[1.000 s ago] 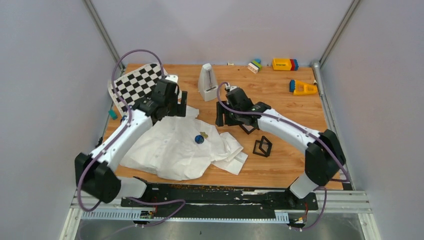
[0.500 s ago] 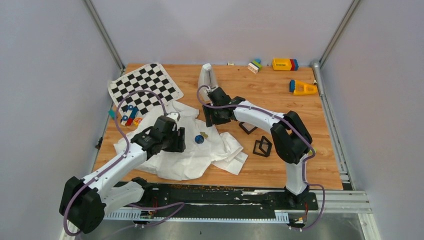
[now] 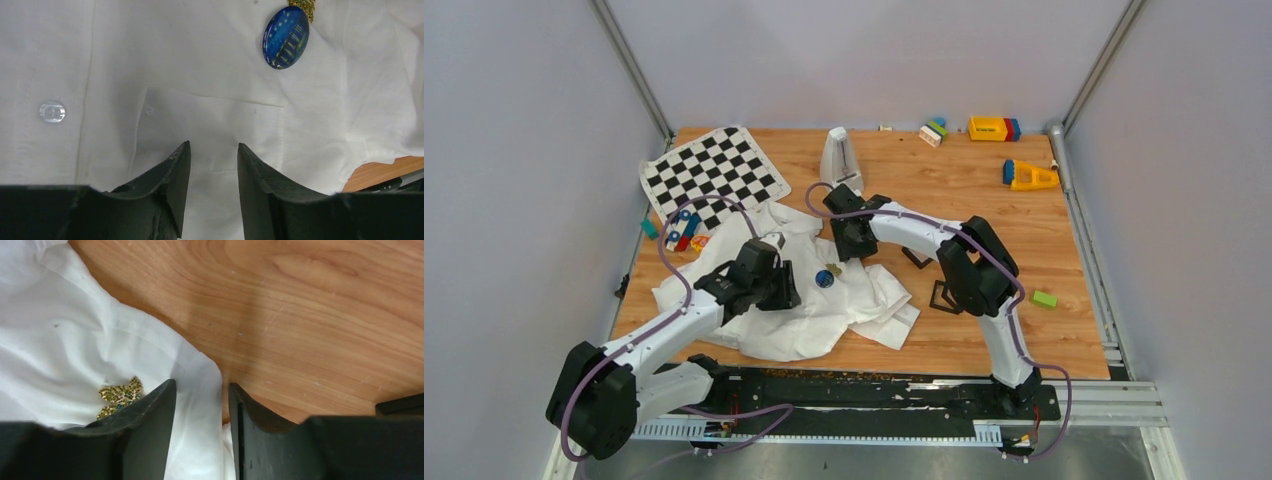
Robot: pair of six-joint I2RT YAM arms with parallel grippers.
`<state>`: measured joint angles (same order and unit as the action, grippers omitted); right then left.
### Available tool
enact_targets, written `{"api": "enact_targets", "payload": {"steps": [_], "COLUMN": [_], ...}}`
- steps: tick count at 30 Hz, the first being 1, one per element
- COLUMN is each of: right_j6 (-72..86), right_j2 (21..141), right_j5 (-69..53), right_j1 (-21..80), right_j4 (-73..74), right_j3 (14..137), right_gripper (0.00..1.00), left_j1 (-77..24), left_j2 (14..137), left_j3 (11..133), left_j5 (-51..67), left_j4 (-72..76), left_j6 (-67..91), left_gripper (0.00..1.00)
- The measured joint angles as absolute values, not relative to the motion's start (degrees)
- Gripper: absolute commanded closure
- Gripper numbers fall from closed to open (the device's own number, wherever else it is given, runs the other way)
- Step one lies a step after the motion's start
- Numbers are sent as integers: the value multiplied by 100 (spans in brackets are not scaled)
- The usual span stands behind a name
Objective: Remove the brooch from the garment
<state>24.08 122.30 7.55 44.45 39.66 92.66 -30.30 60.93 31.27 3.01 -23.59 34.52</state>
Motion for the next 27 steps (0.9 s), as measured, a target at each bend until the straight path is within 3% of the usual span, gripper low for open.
{"api": "enact_targets", "payload": {"steps": [3, 4, 9, 18, 27], "right_j6": [2499, 2493, 2558, 2515, 2370], "right_j2": [12285, 12285, 12116, 9612, 8814], "right_j5": [847, 862, 980, 1024, 862], "right_j1": [4445, 4445, 4445, 4410, 4405], "right_j4": [4049, 4071, 3780, 2189, 840], "right_j3": [9373, 9373, 9063, 6532, 5760], "right_gripper": [99, 100, 100, 100, 100], "left_j1": [-3030, -3030, -3048, -3857, -4873], "left_j2": [6093, 6093, 6224, 6257, 6549], "left_j3": [3063, 3048, 3033, 3367, 3809], "left_j5": [346, 392, 742, 150, -829], "left_j4": [-2281, -2268, -2110, -2102, -1743], "left_j6": [3485, 3487, 3485, 3489, 3533], "left_gripper": [50, 50, 50, 48, 36]}}
